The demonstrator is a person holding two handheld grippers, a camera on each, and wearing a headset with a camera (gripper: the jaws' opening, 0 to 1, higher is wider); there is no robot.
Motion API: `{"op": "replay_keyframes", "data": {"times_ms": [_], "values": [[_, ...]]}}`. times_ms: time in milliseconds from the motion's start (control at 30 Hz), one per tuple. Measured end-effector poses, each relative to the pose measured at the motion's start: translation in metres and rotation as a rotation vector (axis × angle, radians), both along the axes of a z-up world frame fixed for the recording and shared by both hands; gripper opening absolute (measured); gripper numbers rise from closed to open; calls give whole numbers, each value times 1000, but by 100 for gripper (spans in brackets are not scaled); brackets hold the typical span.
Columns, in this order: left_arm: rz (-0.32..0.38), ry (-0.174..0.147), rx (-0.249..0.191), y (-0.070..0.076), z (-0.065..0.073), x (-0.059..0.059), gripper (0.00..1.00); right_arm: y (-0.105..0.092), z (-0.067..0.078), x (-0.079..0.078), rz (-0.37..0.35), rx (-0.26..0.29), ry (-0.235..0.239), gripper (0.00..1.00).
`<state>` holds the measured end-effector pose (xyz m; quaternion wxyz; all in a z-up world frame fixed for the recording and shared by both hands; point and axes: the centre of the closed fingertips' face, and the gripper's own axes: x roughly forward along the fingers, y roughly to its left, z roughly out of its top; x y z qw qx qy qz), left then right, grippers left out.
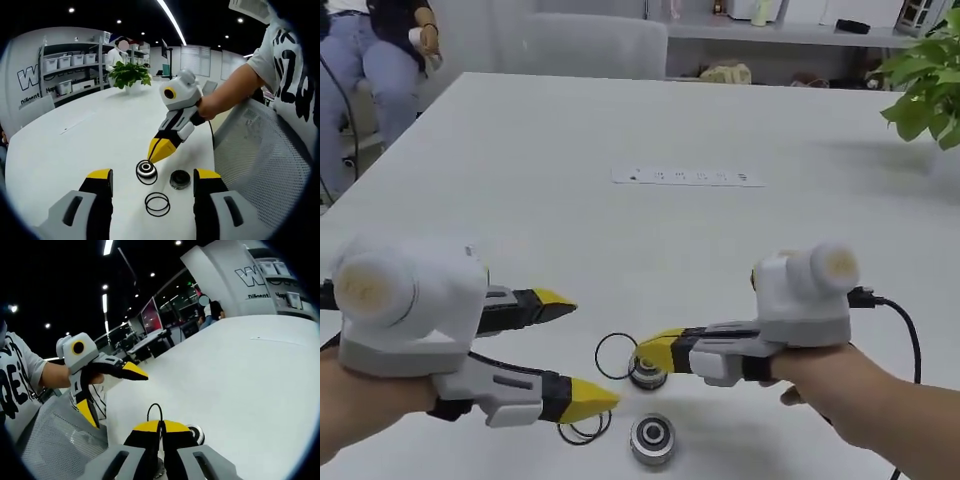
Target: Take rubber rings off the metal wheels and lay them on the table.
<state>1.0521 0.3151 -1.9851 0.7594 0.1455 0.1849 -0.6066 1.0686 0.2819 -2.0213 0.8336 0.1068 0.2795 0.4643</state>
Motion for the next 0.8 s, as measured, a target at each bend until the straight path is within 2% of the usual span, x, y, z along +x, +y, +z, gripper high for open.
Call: {"op": "replay_keyframes", "data": {"times_ms": [300,800], "values": [[30,1,5,17,0,-3,67,14,-4,-5,32,-3,38,0],[71,-1,19,37,-3,-4,67,26,-26,-16,72,-54,94,0]]}}
